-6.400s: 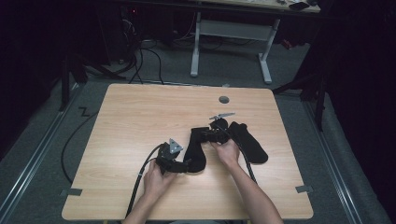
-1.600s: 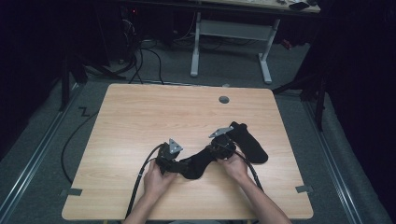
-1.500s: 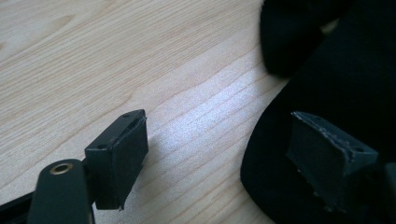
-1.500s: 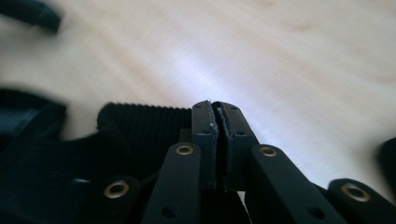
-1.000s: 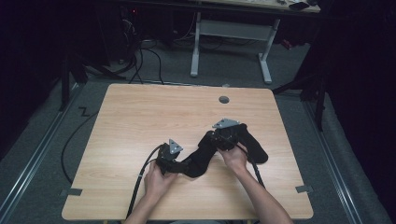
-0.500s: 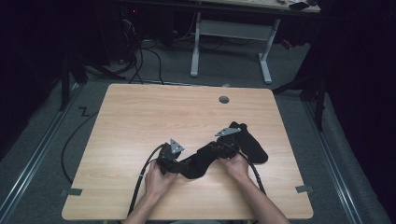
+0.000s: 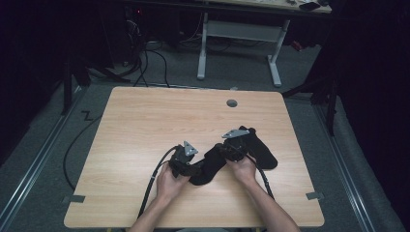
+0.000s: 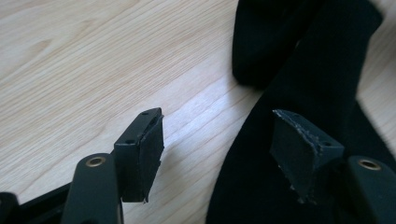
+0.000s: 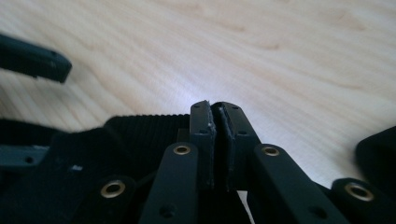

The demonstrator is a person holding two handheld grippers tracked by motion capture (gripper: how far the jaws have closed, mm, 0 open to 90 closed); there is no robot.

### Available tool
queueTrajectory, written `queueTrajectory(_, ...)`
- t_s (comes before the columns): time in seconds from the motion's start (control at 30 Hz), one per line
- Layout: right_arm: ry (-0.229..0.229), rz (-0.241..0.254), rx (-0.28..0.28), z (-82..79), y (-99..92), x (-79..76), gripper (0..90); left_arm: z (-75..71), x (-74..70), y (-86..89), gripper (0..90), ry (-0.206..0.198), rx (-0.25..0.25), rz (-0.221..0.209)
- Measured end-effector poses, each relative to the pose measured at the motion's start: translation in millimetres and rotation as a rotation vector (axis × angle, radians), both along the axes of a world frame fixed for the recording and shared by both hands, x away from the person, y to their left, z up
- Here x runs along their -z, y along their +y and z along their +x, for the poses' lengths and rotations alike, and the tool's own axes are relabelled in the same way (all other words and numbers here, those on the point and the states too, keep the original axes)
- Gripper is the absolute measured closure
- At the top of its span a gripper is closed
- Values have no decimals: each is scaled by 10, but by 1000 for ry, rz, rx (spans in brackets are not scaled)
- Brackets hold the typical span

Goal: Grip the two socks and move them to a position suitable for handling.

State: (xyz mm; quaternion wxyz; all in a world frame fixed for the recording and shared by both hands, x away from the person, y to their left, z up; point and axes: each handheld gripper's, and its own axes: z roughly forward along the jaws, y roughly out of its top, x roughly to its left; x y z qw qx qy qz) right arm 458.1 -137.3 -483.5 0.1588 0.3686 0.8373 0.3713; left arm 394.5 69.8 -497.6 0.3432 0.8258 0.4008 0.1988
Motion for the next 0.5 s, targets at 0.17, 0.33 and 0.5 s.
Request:
queueTrajectory(0.17,-45,31,45,24,-90,-72,838,-67,41,70,343,17,-13,-12)
queueTrajectory(0.33,-19,0,83,74,-156,3,821,-137,73,160,321,12,-28,-44)
queueTrajectory(0.5,38,-35,60,103,-162,38,673,-186,114,189,317,-20,-37,-67)
